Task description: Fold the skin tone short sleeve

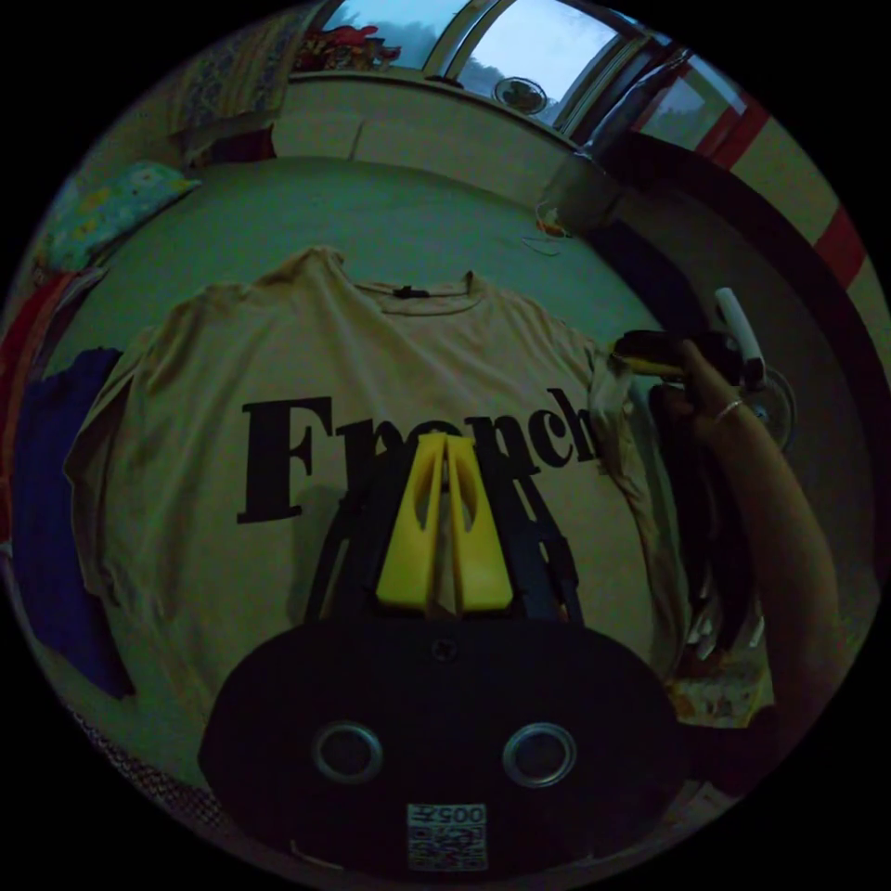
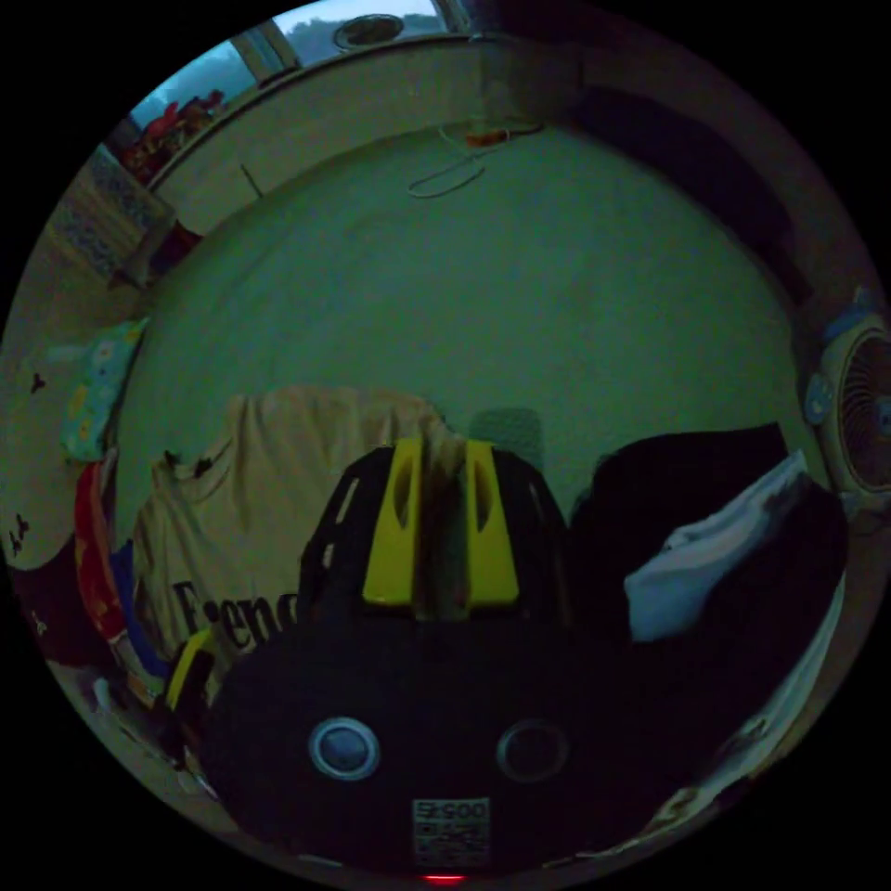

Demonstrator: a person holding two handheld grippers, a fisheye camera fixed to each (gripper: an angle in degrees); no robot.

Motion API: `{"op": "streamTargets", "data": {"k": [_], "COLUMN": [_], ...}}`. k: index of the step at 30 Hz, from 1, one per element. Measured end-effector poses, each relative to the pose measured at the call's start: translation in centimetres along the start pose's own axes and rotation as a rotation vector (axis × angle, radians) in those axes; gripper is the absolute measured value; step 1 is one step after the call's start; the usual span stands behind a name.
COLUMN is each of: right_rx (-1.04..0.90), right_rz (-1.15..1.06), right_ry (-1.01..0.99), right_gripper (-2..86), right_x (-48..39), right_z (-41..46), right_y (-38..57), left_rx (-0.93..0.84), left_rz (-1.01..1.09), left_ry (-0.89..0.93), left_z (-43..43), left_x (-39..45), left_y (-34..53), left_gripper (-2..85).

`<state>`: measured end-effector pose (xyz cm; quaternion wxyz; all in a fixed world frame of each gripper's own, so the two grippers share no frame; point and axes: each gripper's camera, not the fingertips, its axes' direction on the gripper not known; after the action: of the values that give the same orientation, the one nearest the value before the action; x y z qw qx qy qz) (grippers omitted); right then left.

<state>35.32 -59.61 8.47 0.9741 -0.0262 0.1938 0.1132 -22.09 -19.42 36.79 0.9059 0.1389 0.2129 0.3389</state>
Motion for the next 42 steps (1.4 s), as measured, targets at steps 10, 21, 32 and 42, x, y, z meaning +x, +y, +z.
{"op": "streamTargets", "data": {"k": [10,21,32,42], "right_rx": [0.092,0.150,0.013,0.079], "right_rz": [-0.328,-0.461,-0.350,-0.304], "right_ry": [-0.005,0.067,0.150,0.169], "right_gripper": [2.7,10.7,-0.3,0.4], "right_x": [-14.0,-18.4,-18.2,-21.5], "right_z": [-4.2,-4.3,0.6,-0.9], "right_y": [-2.7,-0.2,0.8,1.6], "left_rx": [-0.017,-0.018,-0.013,0.034], "left_rz": [0.021,0.003,-0.009,-0.143], "left_ry": [-0.012,0.004,0.001,-0.158], "left_z": [-1.8,-5.7,-11.0,-20.6], "left_x": [-2.3,-7.1,-12.9,-23.9], "left_y": [1.0,3.2,6.5,11.2], "left_gripper": [-0.6,-0.6,-0.6,1.8]}}
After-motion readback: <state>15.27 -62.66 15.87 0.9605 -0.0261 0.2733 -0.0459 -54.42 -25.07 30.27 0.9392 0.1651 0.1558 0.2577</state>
